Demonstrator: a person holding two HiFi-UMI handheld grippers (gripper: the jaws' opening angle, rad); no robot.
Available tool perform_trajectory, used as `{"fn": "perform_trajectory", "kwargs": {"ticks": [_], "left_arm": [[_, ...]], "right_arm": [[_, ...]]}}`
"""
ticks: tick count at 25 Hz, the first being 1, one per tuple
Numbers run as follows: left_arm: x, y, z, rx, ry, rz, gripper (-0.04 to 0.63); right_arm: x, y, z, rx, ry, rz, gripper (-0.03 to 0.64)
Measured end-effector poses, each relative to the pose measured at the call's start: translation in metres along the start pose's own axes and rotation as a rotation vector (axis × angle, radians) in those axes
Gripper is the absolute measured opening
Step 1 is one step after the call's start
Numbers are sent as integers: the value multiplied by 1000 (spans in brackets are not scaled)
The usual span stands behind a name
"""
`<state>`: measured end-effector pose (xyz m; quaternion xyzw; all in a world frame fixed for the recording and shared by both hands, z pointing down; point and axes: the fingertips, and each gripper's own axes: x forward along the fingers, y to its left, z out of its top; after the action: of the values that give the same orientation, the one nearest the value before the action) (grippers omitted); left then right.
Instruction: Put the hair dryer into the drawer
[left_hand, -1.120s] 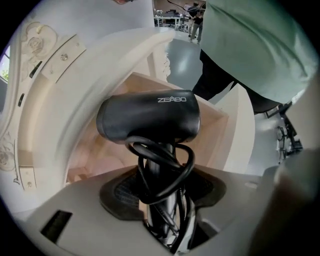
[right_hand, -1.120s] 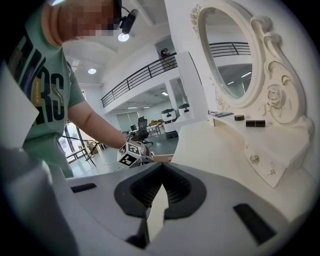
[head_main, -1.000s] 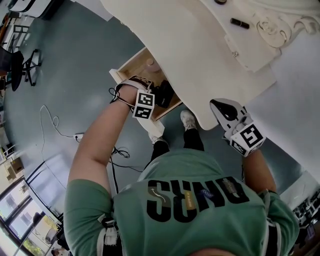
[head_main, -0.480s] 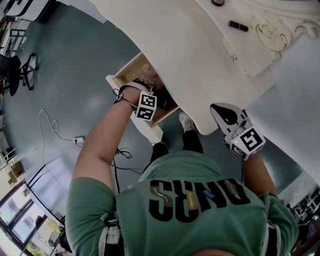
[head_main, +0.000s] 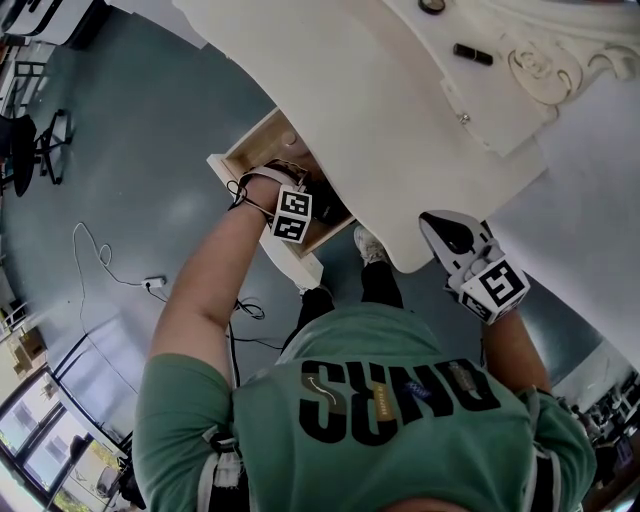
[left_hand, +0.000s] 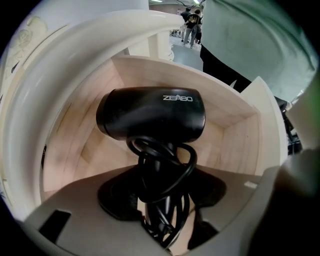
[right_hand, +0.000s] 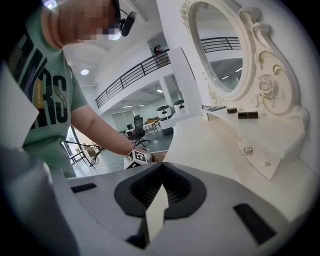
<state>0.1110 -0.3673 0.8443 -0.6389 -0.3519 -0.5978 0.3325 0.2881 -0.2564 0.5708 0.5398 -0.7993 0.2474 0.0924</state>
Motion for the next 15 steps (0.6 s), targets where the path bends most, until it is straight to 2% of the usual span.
{"fn": "perform_trajectory", "kwargs": {"ticks": [8, 15], "left_arm": [[7, 1, -1, -65, -25, 20, 277], [-33, 9, -7, -118, -66, 96, 299]], "right_arm": [[0, 3, -1, 1, 4, 8, -11], [2, 14, 11, -20, -2, 23, -11]]}}
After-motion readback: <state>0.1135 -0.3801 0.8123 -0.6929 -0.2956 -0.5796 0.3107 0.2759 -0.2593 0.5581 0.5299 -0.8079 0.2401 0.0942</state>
